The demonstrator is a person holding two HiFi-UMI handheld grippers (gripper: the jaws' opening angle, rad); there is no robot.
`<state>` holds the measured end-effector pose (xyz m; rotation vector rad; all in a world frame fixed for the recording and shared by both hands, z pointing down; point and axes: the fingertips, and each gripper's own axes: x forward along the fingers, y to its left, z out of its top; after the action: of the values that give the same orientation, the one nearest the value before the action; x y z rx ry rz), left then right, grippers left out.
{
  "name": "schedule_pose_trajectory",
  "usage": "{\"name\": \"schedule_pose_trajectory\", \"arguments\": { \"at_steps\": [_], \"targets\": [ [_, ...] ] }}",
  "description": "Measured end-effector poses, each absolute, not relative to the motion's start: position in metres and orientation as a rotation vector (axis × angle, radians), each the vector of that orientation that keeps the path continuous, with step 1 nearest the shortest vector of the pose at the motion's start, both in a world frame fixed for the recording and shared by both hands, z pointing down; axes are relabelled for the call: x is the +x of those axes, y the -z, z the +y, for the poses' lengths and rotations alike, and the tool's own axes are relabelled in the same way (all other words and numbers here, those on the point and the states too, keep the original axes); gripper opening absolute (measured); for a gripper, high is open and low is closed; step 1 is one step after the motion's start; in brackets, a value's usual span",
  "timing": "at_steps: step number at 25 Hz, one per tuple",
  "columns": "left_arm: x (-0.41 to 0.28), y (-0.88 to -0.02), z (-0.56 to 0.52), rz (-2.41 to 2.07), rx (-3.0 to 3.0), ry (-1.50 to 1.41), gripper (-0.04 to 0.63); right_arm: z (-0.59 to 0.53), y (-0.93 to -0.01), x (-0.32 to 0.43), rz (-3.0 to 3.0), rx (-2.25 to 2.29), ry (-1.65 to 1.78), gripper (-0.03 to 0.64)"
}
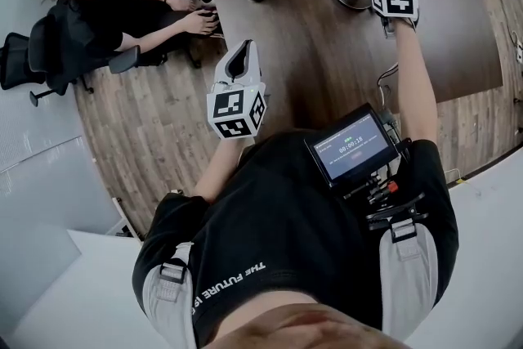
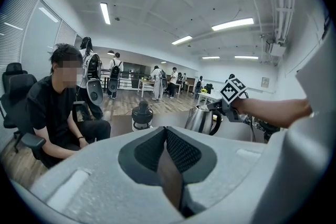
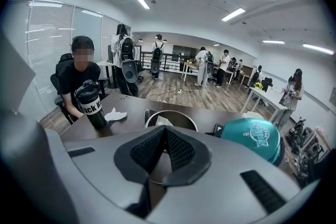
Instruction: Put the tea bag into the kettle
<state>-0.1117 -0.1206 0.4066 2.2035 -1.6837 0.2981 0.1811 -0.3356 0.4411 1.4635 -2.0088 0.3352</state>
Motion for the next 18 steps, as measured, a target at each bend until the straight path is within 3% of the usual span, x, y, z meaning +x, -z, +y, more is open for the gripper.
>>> {"name": "schedule_pose_trajectory", "arguments": {
  "at_steps": [18],
  "targets": [
    [-0.105,-0.408,-0.12,-1.661,2.227,-0.314,0.015,-0.331,-0.452,0.177,-2.002,1.449,-0.351,0.008]
  ]
}}
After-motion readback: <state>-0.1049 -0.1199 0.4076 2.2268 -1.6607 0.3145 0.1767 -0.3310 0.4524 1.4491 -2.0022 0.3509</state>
